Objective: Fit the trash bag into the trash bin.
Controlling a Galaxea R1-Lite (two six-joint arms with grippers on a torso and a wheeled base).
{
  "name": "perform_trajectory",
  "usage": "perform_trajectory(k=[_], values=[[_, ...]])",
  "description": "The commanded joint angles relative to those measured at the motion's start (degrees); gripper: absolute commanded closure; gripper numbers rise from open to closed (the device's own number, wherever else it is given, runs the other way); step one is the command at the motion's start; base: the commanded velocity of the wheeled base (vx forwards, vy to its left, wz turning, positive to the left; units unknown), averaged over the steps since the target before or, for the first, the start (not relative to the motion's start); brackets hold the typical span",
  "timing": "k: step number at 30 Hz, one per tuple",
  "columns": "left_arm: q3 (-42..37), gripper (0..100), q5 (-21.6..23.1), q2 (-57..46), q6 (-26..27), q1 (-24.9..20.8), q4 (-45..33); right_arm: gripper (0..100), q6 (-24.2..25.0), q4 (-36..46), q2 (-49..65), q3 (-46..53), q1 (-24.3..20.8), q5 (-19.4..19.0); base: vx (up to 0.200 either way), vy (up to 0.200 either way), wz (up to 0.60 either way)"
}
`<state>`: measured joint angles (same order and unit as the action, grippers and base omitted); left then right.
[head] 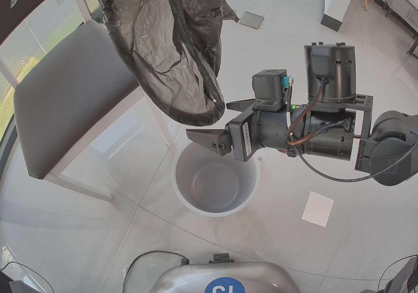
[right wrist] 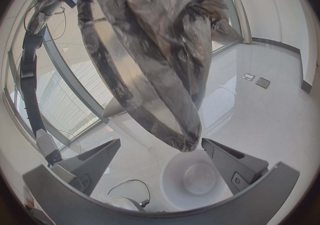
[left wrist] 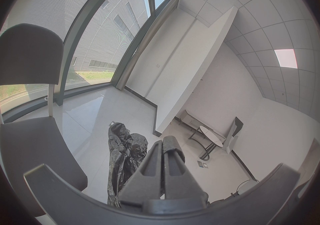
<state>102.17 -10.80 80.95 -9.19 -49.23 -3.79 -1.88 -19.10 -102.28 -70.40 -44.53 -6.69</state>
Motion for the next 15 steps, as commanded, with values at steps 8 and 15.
perform_trajectory(k=[8, 15], values=[[0.6, 100, 0.0, -1.0, -1.0, -0.4, -0.2, 0, -0.2, -0.2, -1.5, -2.4, 2.3, 0.0, 0.0, 0.0, 0.0], [0.8, 100, 0.0, -1.2, -1.4, -1.2, -0.2, 0, 0.3, -0.1, -2.6, -6.5, 2.4, 0.0, 0.0, 0.0, 0.0]])
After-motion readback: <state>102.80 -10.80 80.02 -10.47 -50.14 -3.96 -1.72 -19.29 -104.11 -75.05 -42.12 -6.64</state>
